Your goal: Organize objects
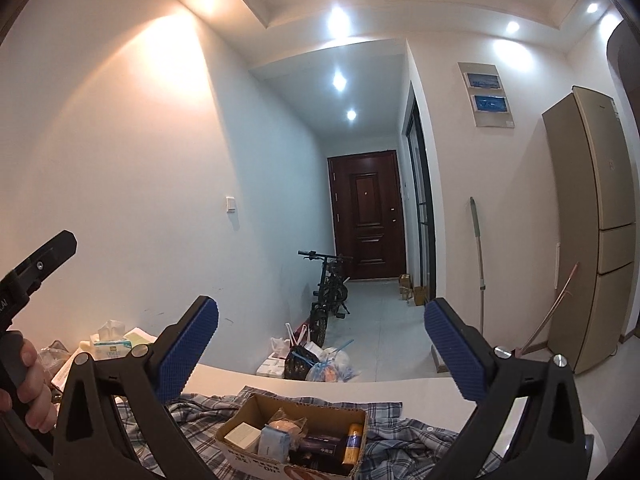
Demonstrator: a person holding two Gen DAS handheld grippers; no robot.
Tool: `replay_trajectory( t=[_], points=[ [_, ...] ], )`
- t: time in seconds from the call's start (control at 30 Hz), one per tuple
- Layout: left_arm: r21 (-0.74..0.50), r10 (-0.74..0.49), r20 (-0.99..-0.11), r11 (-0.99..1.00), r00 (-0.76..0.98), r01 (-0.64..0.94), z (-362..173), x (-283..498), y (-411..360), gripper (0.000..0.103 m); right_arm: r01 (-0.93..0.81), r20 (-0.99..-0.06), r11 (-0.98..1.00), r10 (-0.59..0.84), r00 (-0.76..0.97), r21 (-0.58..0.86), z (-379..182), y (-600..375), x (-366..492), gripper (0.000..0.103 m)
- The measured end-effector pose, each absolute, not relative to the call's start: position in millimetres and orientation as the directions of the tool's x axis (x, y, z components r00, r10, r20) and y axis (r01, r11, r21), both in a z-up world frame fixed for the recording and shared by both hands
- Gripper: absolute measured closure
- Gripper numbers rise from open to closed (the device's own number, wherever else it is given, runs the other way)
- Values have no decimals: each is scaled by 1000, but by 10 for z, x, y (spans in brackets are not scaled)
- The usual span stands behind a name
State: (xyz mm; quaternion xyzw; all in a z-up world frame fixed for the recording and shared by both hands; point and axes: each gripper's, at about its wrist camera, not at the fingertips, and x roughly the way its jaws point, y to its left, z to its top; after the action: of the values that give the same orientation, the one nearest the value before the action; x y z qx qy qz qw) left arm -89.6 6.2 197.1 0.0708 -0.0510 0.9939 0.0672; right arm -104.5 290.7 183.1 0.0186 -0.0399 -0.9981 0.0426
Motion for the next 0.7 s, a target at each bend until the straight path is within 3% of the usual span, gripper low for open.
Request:
replay_trajectory(
  t=[0.13, 0.23, 0.3, 0.47, 0.7],
  points=[
    [-100, 138, 134, -983, -981, -152, 1993, -900, 36, 0, 80, -24, -994, -82, -996, 68, 1851, 2901, -985, 0],
    [-147, 149, 177, -973, -973, -176, 2048, -896, 26, 0, 93, 9, -992, -93, -996, 79, 1874, 2884, -919, 0],
    [-154, 148, 142, -973, -979, -169, 2115, -923, 70, 0, 90, 2, -993, -90, -996, 78, 1886, 2842, -918, 0],
    [-121, 233, 106, -962, -967, -245, 2185, -700, 22, 0, 152, -33, -986, -155, -987, 74, 1969, 2783, -736, 0],
    [-33, 253, 111, -966, -961, -258, 2046, -129, -69, 0, 167, 29, -986, -167, -986, 18, 1987, 2640, 48, 0]
  ],
)
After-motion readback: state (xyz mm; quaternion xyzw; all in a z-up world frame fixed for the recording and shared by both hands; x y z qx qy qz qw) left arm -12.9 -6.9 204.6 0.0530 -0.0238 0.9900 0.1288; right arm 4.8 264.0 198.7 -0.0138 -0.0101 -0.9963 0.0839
